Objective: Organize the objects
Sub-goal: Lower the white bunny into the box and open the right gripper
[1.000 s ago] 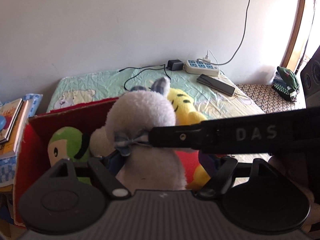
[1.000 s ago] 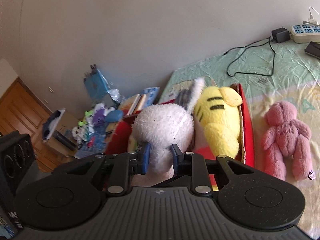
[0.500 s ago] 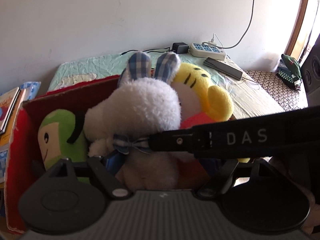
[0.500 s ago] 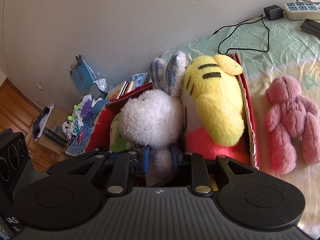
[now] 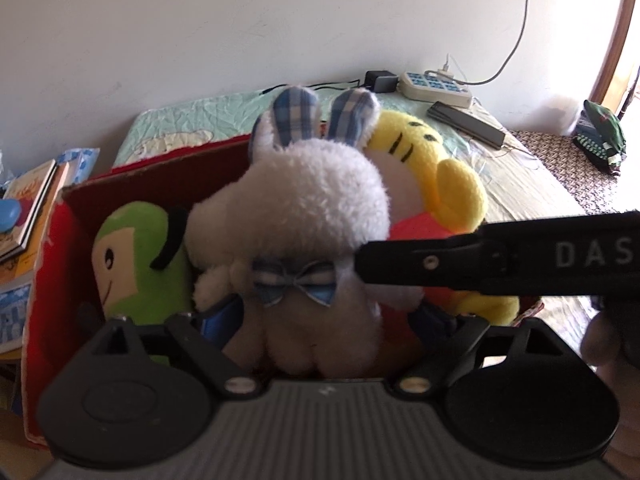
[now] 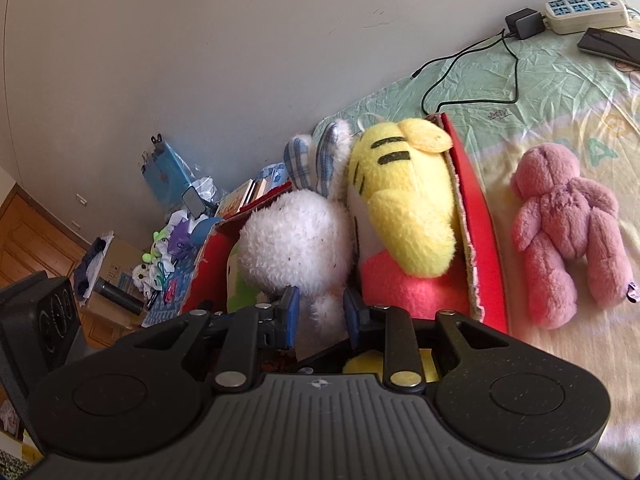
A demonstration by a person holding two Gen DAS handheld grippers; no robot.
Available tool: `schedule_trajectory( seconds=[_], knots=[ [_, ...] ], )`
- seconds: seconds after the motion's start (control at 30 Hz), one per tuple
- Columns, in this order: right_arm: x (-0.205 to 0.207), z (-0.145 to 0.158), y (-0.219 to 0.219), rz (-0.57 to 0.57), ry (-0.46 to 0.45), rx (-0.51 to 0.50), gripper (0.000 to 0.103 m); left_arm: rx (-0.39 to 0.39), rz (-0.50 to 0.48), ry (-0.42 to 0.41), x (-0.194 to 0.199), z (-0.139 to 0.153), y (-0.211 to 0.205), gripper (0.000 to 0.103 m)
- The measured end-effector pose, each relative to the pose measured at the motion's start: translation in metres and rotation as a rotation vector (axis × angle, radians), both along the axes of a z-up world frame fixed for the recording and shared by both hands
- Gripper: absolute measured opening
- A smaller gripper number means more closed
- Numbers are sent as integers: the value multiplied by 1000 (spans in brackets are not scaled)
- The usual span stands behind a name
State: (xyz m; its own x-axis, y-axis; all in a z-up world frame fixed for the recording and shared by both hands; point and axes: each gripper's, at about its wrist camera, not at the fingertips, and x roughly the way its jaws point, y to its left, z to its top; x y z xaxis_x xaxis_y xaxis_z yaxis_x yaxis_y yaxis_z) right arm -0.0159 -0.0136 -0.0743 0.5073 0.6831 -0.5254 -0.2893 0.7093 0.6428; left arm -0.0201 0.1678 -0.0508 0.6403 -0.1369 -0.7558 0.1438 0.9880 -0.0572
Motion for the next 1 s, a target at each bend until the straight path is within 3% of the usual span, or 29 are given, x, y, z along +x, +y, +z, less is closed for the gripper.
schedule_trajectory(
  seconds=[0.3,0.57,1.0],
  knots=[
    [-5,3,-10,-8,-40,-8,26,80,63,28,1,3,-17,92],
    [-5,2,-27,-6,-36,26,28,105,137,37,0,11,-25,92],
    [-7,13,-40,55,-119,9,28,143,233,28,-4,25,-42,94]
  ],
)
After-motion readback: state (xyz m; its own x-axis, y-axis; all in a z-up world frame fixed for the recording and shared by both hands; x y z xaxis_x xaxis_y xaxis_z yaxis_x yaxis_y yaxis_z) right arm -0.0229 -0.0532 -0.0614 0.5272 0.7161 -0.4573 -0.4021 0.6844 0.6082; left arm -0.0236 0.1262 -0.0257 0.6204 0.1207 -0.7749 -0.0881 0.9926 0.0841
